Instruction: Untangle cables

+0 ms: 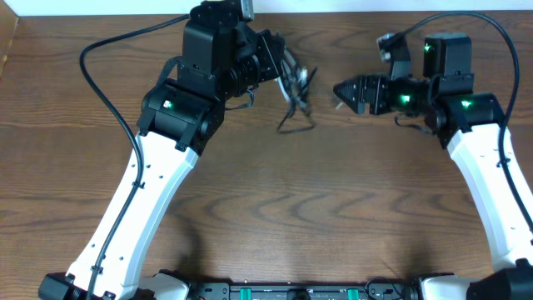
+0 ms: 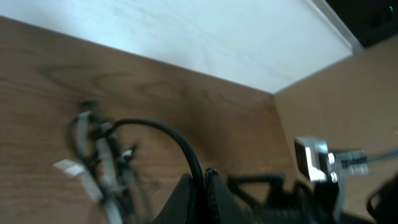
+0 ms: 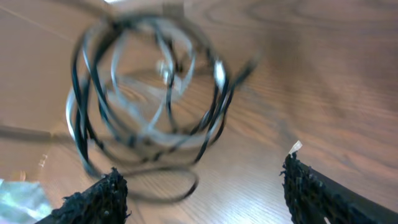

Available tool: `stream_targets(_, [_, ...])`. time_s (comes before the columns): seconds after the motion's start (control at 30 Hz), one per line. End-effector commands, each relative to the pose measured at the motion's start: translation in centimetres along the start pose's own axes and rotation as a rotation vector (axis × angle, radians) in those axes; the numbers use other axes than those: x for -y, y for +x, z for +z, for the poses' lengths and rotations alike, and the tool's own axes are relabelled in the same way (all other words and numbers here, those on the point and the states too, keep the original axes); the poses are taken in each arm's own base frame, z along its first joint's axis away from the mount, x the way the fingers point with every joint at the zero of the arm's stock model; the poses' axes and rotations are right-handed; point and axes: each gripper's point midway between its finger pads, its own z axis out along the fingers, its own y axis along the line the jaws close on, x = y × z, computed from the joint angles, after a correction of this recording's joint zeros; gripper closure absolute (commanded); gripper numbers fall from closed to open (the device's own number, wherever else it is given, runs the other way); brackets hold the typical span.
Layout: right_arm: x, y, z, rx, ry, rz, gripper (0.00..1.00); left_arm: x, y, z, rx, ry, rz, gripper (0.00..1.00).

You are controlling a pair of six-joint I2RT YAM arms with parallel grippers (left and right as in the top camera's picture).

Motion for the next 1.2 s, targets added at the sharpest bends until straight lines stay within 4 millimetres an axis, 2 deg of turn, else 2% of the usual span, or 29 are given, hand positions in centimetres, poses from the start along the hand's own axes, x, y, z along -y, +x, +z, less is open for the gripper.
stream_targets(0.0, [-2.4,-0.4,1.3,-0.011,-0.108,0.057,0.23,1.1,0.5,-0.5,-0.037,0.059,-0.003,0.92])
stream_targets(0.27, [-6.2,0.6,6.1,-0.061,-0.222,0.095,0.28,0.7,1.0,-0.4,-0.056,0.043,-0.011,0.92])
stream_targets(0.43, [-7.5,0.9,9.0,-0.072,-0.249,0.171,0.35,0.7,1.1,-0.4,-0.062,0.043,-0.012,0.92])
stream_targets(0.5, [-7.4,1.2,10.1,-0.079,-0.24,0.204,0.44,0.7,1.3,-0.4,-0.07,0.047,-0.014,0.92])
stream_targets(0.6, [-6.9,1.8,11.4,-0.098,-0.232,0.245,0.66,0.5,1.5,-0.4,-0.077,0.04,-0.015,0.92])
stream_targets(0.73, [-5.9,1.6,11.6,-0.087,-0.204,0.262,0.87,0.1,1.5,-0.5,-0.081,0.028,0.008,0.92])
stream_targets(0.83, [-5.2,1.0,11.2,-0.072,-0.197,0.269,0.98,-1.4,1.1,-0.6,-0.066,-0.033,0.0,0.92])
stream_targets(1.17, [-3.8,-0.8,8.1,-0.019,-0.186,0.221,0.99,-8.6,-0.5,-2.4,-0.039,-0.265,-0.02,0.92])
